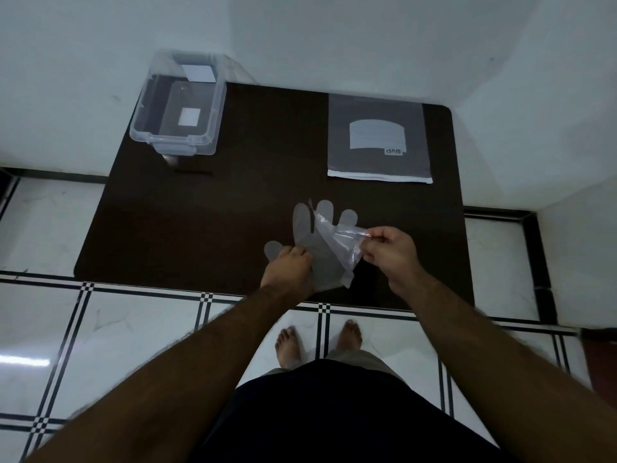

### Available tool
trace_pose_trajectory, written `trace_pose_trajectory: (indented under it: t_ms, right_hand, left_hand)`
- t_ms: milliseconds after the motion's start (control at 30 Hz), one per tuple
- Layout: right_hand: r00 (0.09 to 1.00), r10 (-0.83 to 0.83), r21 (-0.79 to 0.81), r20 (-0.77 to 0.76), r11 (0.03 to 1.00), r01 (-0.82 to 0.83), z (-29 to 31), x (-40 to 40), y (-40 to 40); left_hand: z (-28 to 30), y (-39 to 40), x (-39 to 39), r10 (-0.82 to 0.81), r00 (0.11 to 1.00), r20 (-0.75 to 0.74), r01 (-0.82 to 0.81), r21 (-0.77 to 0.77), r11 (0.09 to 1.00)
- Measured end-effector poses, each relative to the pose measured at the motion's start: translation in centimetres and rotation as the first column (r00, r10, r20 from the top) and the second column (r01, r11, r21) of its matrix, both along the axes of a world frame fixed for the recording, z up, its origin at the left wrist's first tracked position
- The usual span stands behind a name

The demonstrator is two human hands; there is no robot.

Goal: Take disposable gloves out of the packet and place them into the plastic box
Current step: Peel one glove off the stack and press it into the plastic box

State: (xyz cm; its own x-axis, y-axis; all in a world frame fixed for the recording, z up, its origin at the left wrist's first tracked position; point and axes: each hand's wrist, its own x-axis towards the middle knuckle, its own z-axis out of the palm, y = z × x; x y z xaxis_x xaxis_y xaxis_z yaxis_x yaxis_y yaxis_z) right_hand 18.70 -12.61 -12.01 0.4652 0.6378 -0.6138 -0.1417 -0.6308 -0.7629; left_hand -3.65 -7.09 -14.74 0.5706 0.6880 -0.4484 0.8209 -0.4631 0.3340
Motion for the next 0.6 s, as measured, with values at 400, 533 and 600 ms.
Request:
trace_pose_trajectory:
  t_ms: [400, 533, 600]
  right_hand:
    - [0.997, -0.038, 0.031, 0.061, 0.999, 0.036, 3.1, 2.6, 0.2]
    - [0.995, -0.018, 0.04, 0.093, 0.999, 0.014, 3.7, 2.7, -0.2]
    - [0.995, -0.027, 0.064, 0.098, 0.998, 0.021, 4.1, 2.9, -0.2]
  left_hand:
    - [0.2, 0.8, 1.9, -0.12, 0.993, -0.018, 0.12, 0.024, 0.992]
    - [-0.1, 0.9, 4.0, -0.209, 0.978, 0.011, 0.208, 0.045, 0.977]
    - [-0.9, 0.9, 4.7, -0.239, 0.97, -0.037, 0.239, 0.005, 0.971]
